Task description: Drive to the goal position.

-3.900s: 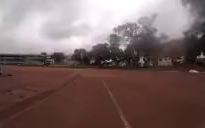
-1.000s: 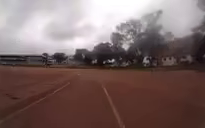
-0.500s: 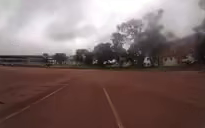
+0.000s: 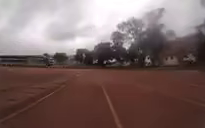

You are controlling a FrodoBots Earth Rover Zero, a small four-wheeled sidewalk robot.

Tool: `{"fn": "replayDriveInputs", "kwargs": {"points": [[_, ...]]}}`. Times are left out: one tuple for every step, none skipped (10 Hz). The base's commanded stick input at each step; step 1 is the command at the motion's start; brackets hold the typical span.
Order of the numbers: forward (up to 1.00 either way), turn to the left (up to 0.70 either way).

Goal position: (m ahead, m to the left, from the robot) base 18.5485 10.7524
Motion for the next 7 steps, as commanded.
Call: {"fn": "replayDriveInputs", "kwargs": {"points": [[0.70,0.00],[0.70,0.00],[0.70,0.00],[0.70,0.00],[0.70,0.00],[0.70,0.00],[0.70,0.00]]}}
